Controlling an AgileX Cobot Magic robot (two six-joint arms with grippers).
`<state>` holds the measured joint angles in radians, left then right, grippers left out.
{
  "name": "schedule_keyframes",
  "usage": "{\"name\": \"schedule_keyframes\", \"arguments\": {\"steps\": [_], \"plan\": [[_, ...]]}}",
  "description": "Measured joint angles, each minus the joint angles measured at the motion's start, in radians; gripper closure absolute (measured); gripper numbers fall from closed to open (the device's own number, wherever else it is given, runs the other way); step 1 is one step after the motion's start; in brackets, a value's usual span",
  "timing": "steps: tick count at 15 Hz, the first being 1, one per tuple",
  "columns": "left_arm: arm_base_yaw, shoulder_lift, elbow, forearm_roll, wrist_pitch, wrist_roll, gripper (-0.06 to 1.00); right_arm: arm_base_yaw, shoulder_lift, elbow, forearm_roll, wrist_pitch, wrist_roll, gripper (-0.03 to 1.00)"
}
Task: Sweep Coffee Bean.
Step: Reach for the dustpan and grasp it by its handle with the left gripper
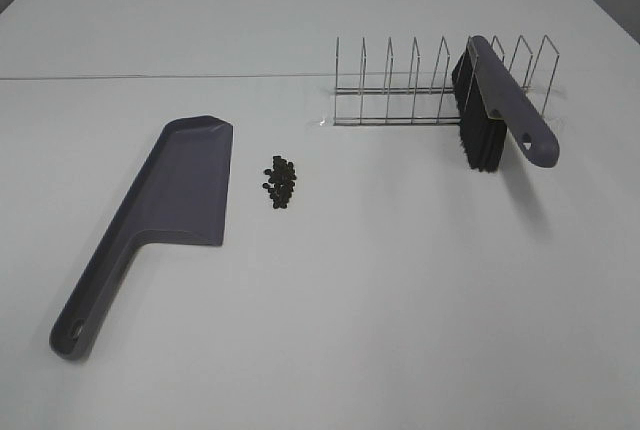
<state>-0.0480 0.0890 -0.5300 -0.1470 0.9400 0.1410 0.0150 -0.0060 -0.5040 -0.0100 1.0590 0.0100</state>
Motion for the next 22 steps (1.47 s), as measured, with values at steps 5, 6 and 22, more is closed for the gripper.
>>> {"name": "schedule_keyframes", "arguments": {"steps": [5, 6, 22], "plan": [[0.0, 0.471, -0.018, -0.048, -0.127, -0.045, 0.27, 0.0, 0.0, 0.0, 0.0, 0.0, 0.0, 0.21], [0.0, 0.564, -0.033, -0.07, -0.159, -0.046, 0.27, 0.0, 0.0, 0.0, 0.0, 0.0, 0.0, 0.21], [-0.176, 1.627, -0.394, -0.089, -0.345, -0.09, 0.27, 0.0, 0.0, 0.0, 0.0, 0.0, 0.0, 0.21]]}}
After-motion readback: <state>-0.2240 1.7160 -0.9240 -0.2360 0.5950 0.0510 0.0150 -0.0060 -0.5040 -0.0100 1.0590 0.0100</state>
